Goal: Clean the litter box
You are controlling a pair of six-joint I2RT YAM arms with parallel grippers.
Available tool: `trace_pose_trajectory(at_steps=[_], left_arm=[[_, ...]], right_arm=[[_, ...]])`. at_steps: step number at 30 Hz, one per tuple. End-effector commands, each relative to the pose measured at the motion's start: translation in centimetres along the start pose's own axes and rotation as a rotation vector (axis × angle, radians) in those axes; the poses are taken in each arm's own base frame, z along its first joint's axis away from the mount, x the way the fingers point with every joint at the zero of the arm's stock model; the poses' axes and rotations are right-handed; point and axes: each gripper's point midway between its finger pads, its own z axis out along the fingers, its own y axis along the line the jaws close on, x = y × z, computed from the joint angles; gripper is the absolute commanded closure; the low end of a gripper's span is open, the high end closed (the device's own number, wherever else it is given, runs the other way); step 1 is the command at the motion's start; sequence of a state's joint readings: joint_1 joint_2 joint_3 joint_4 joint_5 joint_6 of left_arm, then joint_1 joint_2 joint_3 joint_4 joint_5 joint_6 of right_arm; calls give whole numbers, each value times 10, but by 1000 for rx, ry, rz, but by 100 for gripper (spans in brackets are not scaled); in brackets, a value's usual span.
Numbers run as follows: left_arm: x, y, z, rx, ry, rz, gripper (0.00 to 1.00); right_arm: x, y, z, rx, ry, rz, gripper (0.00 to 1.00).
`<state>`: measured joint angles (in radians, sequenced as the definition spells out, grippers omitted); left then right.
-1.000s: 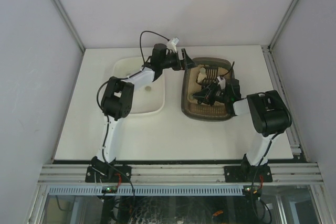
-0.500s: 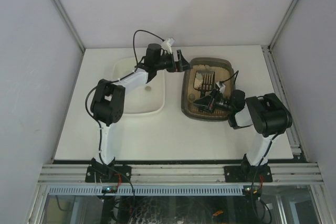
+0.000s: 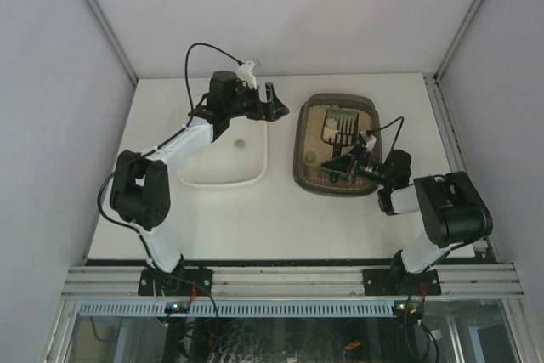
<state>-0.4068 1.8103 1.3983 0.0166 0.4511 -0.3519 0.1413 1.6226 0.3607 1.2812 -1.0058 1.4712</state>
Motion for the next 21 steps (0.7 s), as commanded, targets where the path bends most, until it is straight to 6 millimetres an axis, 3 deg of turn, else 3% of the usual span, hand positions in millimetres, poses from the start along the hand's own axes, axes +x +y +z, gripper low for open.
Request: trace_pose_trajectory(at_steps=[1,4,8,11,12,16,20,21], left_arm=[[-7,4,-28,-32,-22,38,0],[-4,6,-39,-40,-22,29,0],[-1,8,-51,-45,-26,26,0],[4,11,-58,-52,-15,19,0],[6,11,-60,-53,-8,20,0],[12,14,-65,-63,5,37,0],[16,17,-69,-74,14,38,0],[16,18,-70,-76,12,39,0]], right_arm=[[6,4,6,25,42,-19,100],[-8,2,-10,21,-34,3,100],[12,-2,0,22,53,28,100],[-6,0,-20,-16,-51,60,100],[-5,-4,-17,-7,-45,74,100],[35,-20,10,70,118,73,100],[-6,-12,-23,7,-68,91,100],[-8,-13,-24,5,-67,101,100]])
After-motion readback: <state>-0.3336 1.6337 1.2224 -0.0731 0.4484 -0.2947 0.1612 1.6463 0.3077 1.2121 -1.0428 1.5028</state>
